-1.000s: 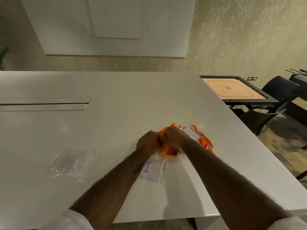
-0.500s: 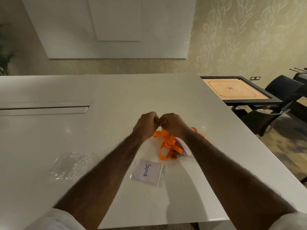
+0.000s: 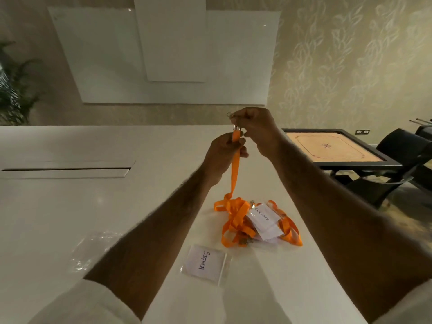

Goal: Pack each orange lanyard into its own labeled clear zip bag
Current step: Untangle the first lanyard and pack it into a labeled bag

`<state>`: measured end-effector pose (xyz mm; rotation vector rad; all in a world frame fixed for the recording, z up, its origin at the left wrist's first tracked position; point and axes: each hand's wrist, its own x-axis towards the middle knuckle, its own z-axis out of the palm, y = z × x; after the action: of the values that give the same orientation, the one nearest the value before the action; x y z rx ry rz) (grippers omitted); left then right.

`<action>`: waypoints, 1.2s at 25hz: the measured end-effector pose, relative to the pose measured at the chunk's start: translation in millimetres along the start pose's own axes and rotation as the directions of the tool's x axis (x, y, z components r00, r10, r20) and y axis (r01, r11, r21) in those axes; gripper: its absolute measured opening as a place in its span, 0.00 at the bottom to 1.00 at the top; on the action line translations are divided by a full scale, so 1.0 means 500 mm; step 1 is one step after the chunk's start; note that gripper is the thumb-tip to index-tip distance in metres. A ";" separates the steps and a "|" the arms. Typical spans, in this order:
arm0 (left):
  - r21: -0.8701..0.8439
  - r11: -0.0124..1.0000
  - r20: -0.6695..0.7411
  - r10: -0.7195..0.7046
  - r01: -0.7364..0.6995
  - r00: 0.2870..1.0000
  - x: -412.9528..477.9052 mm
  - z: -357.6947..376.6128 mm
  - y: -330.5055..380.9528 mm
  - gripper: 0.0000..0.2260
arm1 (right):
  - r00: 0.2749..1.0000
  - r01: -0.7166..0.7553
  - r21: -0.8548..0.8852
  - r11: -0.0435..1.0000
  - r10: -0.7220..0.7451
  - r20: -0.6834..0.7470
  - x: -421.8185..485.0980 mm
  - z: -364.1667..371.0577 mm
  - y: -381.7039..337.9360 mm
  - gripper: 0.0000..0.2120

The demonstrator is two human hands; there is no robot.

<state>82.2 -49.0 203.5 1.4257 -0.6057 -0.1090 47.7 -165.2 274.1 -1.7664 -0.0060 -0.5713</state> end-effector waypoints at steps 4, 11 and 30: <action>0.062 0.998 -0.014 0.017 -0.016 1.000 0.023 -0.010 0.036 0.10 | 0.993 -0.111 0.414 0.904 0.122 0.001 0.023 -0.051 -0.039 0.03; 0.124 0.991 -0.002 0.059 -0.058 0.998 0.041 -0.057 0.074 0.12 | 0.967 -0.166 0.286 0.944 0.098 0.236 0.042 -0.122 -0.050 0.02; 0.188 0.981 -0.091 0.072 -0.054 0.993 0.033 -0.079 0.036 0.09 | 0.635 -0.448 -0.432 0.783 0.618 0.463 0.045 -0.061 0.002 0.06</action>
<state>108.8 -17.5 225.1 1.5802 -0.5917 0.0687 56.2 -199.9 286.7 -2.0306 0.1841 0.4614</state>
